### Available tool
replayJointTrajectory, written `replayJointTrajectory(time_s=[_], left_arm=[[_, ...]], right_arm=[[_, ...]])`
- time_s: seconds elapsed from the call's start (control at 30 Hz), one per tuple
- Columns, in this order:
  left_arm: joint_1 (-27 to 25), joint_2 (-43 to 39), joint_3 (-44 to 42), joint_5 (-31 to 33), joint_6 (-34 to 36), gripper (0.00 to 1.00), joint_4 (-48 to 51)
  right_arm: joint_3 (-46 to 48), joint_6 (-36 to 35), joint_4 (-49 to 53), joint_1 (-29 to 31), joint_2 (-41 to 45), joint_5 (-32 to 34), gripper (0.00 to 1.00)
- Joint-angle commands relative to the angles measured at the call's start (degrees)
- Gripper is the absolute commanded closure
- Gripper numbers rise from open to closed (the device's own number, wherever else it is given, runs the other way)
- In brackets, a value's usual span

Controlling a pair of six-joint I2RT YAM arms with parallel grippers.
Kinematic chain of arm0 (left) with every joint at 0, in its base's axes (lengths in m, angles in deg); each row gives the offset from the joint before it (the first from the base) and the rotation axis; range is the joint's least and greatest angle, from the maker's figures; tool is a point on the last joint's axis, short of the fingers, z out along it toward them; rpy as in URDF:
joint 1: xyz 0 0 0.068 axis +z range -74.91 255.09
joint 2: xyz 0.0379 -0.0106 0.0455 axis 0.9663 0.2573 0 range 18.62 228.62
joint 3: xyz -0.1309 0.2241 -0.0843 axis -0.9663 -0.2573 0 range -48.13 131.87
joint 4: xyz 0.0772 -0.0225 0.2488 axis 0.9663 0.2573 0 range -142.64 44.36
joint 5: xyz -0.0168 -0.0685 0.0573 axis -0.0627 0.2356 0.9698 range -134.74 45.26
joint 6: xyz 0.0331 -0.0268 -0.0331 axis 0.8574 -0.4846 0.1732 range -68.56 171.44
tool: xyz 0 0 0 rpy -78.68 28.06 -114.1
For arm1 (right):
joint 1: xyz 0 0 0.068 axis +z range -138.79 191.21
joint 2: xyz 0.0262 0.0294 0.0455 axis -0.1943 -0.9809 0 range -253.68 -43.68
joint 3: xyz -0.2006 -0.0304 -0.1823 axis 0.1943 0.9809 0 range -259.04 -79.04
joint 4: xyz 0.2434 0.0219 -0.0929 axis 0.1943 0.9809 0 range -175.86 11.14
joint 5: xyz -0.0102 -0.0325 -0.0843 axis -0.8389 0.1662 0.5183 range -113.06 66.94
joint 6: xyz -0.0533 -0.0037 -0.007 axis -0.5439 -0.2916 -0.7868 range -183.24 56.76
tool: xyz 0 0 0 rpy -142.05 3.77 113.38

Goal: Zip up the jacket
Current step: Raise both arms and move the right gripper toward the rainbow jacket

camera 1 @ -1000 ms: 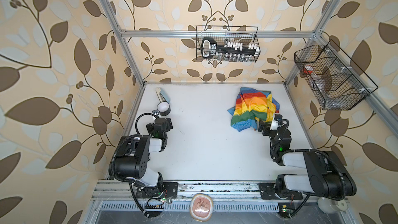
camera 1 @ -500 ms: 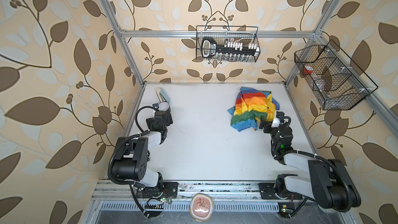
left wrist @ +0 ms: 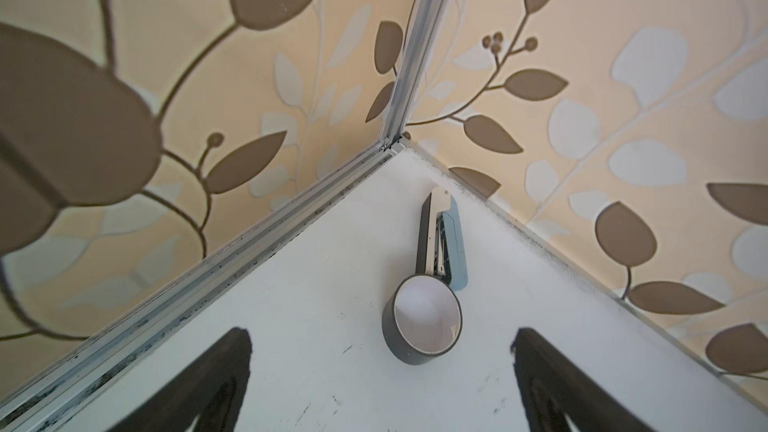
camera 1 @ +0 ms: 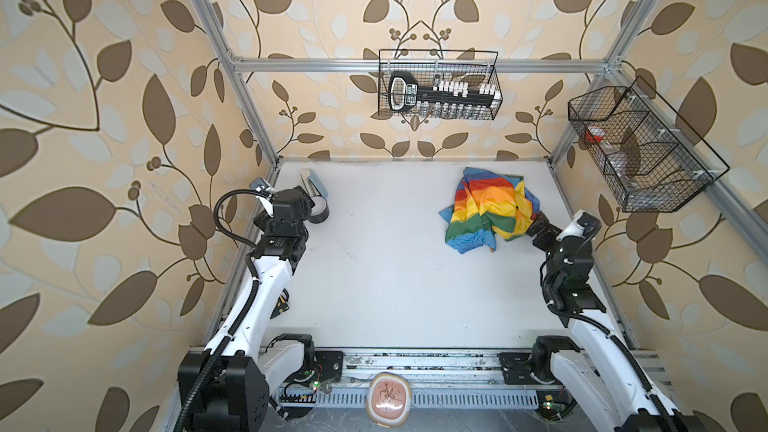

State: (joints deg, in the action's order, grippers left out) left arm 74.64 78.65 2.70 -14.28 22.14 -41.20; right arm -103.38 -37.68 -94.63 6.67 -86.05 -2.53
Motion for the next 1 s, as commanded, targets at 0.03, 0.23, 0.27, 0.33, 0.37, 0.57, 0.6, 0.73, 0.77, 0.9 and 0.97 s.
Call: replayJointTrajectory(time_s=[0.03,0.23,0.27,0.33,0.37,0.57,0.6,0.73,0.77,0.9,0.97], left_arm=[[-0.45,-4.92,1.72,-4.45,-8.14,0.01,16.55],[-0.43,-7.19,-2.09,-23.78,-6.54,0.06,17.56],[-0.46,-7.1,-2.64,-28.48,-6.24,0.02,16.88],[-0.69,-6.65,-3.5,-35.32,-6.43,0.01,16.55],[-1.11,-6.46,-4.24,-37.14,-7.5,0.01,16.46],[-12.51,-6.74,-11.26,-36.77,-12.68,0.01,10.91],[-14.9,-6.06,-12.58,-36.61,-13.97,0.01,9.2],[-21.69,-2.43,-15.84,-35.92,-17.6,0.01,4.22],[-23.26,-1.81,-16.1,-35.09,-18.06,0.01,3.8],[-25.63,-1.86,-17.5,-33.58,-19.14,0.01,2.36],[-25.65,-2.6,-17.87,-33.25,-19.18,0.01,2.22]], right_arm=[[-3.5,6.37,17.78,-3.36,0.77,-11.8,0.03],[-8.3,7.11,26.81,-3.29,-5.4,-18.97,0.14],[-8.42,6.19,26.2,-3.1,-6.82,-22.37,0.16],[-8.97,6.24,25.6,-1.7,-9.63,-25.44,0.17],[-9.36,6.04,25.2,0.27,-10.77,-25.19,0.16],[-15.78,5.99,25.35,13.59,-20.33,-16.68,0.04],[-17.31,5.91,25.6,15.5,-22.62,-15.1,0.01],[-21.65,6.28,25.84,20.5,-30.22,-11.0,0.01],[-22.72,6.34,25.96,21.45,-31.93,-10.32,0.01],[-26.15,6.26,25.73,23.35,-37.97,-8.56,0.0],[-27.75,6.11,25.57,24.11,-41.1,-7.58,0.0]])
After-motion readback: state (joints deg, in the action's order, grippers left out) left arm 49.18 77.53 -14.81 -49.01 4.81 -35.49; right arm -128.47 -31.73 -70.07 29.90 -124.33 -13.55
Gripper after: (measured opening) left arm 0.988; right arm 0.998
